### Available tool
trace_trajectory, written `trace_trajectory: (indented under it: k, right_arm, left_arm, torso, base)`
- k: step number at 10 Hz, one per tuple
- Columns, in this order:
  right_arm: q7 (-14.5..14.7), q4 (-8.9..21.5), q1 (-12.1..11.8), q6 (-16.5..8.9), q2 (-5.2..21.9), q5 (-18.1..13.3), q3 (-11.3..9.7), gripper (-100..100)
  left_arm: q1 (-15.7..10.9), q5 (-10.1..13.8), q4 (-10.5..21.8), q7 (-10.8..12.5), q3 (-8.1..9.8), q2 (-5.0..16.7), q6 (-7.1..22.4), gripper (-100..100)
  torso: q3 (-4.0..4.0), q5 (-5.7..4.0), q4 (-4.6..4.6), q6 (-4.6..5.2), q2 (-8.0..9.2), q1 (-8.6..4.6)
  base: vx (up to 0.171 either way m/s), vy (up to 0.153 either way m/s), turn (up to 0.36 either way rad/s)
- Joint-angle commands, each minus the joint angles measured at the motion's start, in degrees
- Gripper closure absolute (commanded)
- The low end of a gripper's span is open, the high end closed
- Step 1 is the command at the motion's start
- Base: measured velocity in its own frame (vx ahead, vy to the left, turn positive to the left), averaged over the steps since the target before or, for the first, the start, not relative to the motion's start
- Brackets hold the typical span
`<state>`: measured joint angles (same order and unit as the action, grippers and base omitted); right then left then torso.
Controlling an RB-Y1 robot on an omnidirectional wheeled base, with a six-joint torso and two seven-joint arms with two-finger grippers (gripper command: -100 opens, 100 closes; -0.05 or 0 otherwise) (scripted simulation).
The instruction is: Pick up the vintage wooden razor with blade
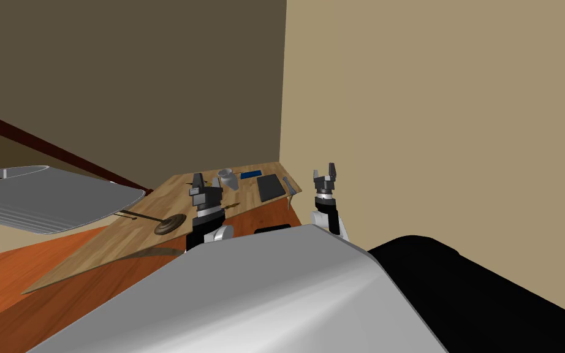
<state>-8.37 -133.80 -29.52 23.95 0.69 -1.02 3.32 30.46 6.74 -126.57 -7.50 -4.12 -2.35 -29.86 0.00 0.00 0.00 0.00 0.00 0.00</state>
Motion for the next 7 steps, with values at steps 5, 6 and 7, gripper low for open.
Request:
trace_trajectory:
  k: [5, 6, 7]
  right_arm:
    - [0.0, 0.0, 0.0, 0.0, 0.0, 0.0, 0.0, 0]
    - [0.0, 0.0, 0.0, 0.0, 0.0, 0.0, 0.0, 0]
    - [0.0, 0.0, 0.0, 0.0, 0.0, 0.0, 0.0, 0]
  left_arm:
    - [0.8, 3.1, 2.7, 2.5, 2.34, 9.5, 2.6, -100]
    - [1.0, 4.0, 3.6, 3.2, 3.00, 11.6, 3.5, -100]
    - [1.2, 5.1, 4.5, 3.9, 3.68, 13.5, 4.5, -100]
  torso:
    - [-0.02, 0.00, -0.01, 0.00, -0.04, -0.01]
    - [-0.03, 0.00, -0.01, 0.00, -0.05, -0.01]
    - [-0.04, 0.00, -0.01, 0.00, -0.06, -0.02]
  base:
    - [0.009, -0.009, -0.003]
    - [0.016, -0.016, -0.008]
    - [0.017, -0.020, -0.015]
